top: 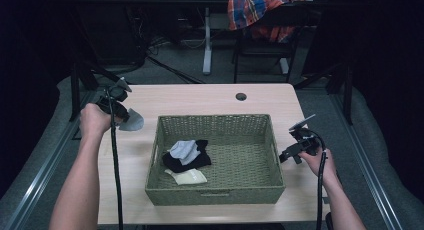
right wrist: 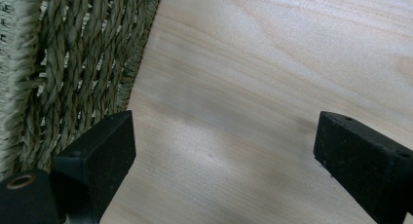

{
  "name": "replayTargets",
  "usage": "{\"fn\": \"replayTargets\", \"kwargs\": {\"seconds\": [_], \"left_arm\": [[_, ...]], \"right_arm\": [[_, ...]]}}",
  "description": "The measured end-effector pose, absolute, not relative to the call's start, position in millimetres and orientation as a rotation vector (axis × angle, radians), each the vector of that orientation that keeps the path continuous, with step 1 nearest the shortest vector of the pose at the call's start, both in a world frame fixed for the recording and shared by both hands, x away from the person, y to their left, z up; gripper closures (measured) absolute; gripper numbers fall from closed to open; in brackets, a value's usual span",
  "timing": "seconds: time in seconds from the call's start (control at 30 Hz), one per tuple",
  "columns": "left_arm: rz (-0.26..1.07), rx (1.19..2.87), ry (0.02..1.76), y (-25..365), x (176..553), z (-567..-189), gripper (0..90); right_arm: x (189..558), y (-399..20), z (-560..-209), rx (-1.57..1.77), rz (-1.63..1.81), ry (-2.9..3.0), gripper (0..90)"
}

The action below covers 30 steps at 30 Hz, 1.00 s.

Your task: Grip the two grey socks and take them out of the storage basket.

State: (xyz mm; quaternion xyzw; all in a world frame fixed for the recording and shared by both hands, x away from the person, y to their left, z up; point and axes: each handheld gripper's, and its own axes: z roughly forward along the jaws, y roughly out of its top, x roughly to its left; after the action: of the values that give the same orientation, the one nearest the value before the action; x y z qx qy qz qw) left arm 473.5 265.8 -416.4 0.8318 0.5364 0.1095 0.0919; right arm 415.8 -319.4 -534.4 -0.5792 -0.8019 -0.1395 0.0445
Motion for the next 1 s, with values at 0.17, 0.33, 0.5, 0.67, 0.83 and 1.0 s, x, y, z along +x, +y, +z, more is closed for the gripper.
{"fn": "replayTargets", "kwargs": {"seconds": [0.17,0.33,0.5,0.67,0.83,1.0], "left_arm": [[0.314,2.473,1.62,271,475,-427,85.5],[0.279,2.476,1.645,273,477,-443,85.6],[0.261,2.477,1.673,274,478,-456,85.5],[0.247,2.467,1.699,276,480,-471,85.5],[0.218,2.452,1.732,278,481,-487,85.5],[0.179,2.443,1.765,283,480,-502,85.4]], "right_arm": [[416,-319,-535,-1.768,-0.418,-2.452,7.9],[416,-319,-535,-1.762,-0.424,-2.448,7.9],[416,-319,-535,-1.764,-0.422,-2.449,7.9],[415,-318,-536,-1.786,-0.443,-2.44,8.0],[415,-319,-535,-1.777,-0.429,-2.447,8.0],[415,-318,-536,-1.791,-0.442,-2.441,8.0]]}}
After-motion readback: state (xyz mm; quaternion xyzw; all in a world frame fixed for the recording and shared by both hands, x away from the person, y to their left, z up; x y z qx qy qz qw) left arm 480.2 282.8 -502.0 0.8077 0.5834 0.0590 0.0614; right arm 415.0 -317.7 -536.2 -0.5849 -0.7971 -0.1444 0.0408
